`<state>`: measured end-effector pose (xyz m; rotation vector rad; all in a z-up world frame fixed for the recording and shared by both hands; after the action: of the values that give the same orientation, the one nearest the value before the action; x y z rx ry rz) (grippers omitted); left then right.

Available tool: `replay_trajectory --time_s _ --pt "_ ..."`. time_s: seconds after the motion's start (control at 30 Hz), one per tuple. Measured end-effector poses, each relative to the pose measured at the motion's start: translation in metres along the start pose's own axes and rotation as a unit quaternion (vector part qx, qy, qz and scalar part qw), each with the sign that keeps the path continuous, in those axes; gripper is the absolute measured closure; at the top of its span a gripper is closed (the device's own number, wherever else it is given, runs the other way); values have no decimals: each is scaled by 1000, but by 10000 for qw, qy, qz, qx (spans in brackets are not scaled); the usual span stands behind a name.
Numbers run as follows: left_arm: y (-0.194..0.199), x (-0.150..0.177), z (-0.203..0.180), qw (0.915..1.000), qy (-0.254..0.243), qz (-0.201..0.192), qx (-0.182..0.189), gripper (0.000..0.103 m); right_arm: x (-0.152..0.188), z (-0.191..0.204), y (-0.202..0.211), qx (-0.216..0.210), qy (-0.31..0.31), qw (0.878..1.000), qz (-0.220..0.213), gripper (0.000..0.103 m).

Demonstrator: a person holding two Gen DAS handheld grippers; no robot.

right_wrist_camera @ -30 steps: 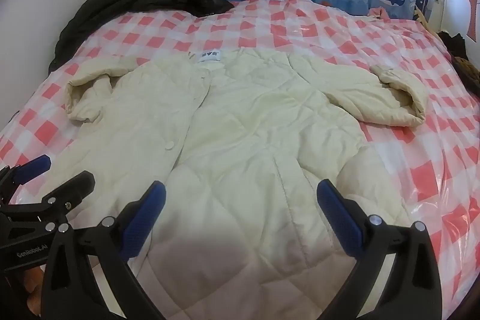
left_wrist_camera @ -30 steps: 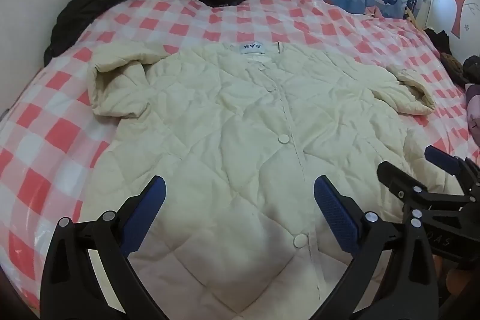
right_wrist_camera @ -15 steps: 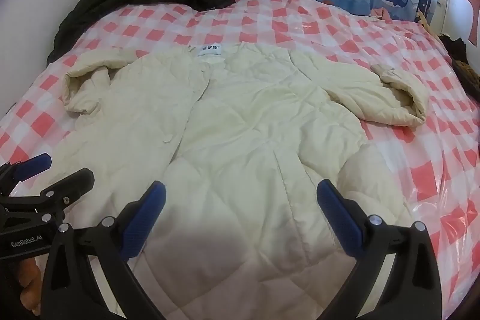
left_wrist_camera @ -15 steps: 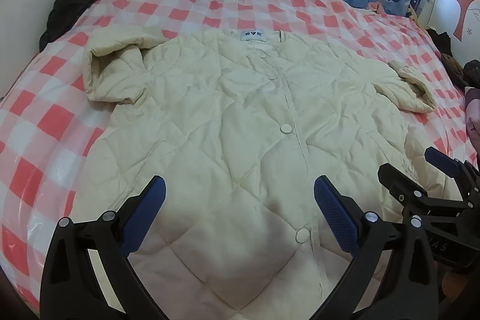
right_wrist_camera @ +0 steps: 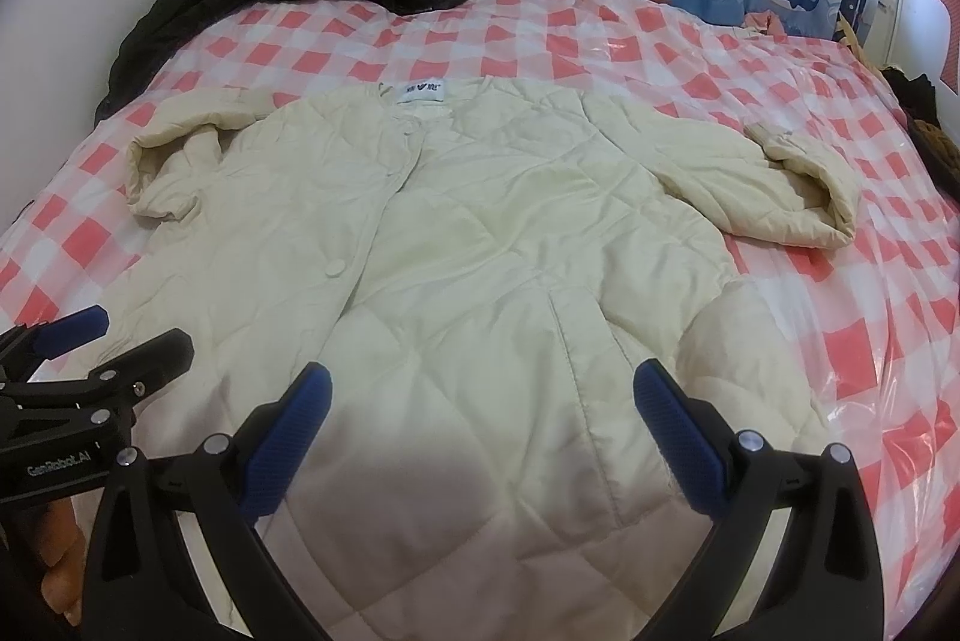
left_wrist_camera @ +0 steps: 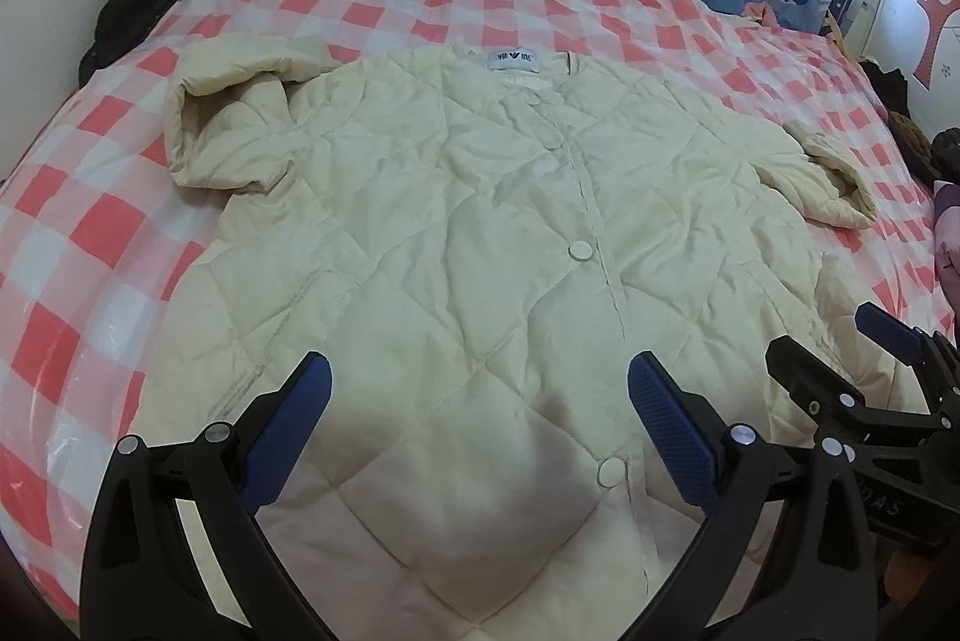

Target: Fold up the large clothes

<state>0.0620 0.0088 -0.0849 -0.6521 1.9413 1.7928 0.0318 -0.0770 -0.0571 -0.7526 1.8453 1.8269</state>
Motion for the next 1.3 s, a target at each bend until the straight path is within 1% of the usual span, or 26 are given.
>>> replay_trajectory --time_s 1.3 --pt "-5 4 -4 9999 -63 101 -35 8 0 1 1 13 1 10000 14 6"
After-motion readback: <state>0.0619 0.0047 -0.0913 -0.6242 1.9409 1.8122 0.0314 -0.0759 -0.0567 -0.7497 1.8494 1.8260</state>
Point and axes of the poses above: each gripper's, at about its wrist camera, not at the fingertips, and y roughly against the way its jaws point, z to its left, x to its underside, the point moved 9 cm from there along -y, roughly the way its jaws point, and after that the axes turned 3 degrees about x, right-handed, at the moved point
